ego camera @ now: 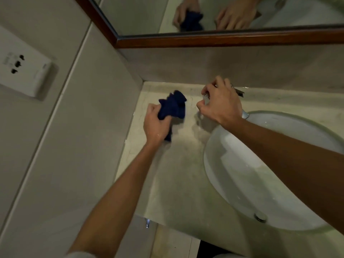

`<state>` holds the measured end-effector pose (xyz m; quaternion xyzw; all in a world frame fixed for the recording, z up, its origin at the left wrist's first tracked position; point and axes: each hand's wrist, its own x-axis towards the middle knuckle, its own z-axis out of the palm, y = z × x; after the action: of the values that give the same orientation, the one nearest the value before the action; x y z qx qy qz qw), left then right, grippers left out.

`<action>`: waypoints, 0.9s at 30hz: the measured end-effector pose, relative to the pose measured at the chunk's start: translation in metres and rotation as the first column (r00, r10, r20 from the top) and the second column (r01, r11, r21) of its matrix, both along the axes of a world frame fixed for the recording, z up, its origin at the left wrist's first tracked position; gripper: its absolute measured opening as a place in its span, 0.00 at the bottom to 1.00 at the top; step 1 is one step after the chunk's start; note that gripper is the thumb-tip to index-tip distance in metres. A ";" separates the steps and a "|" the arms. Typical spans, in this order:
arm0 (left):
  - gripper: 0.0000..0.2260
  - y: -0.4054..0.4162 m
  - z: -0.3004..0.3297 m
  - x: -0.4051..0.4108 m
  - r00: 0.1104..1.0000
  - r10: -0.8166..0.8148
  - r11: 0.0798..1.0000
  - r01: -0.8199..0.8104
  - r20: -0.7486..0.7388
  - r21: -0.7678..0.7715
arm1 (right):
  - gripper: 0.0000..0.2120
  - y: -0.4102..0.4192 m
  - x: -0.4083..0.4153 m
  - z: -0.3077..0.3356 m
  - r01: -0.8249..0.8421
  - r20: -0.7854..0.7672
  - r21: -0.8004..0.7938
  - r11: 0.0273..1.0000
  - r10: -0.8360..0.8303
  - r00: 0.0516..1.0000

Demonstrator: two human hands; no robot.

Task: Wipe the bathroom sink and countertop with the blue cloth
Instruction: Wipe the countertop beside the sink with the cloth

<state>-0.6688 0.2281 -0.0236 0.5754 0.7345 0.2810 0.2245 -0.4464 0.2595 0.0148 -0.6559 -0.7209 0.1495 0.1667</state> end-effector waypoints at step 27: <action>0.19 0.032 -0.072 0.024 0.862 -0.367 0.917 0.398 -0.350 0.015 | 0.19 0.000 -0.003 -0.012 0.050 0.037 0.124 0.991 -0.055 0.998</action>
<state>-0.6448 0.2599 -0.0958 0.7587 0.6203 0.1589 0.1201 -0.4498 0.2592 0.0025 -0.6659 -0.7145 0.0872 0.1959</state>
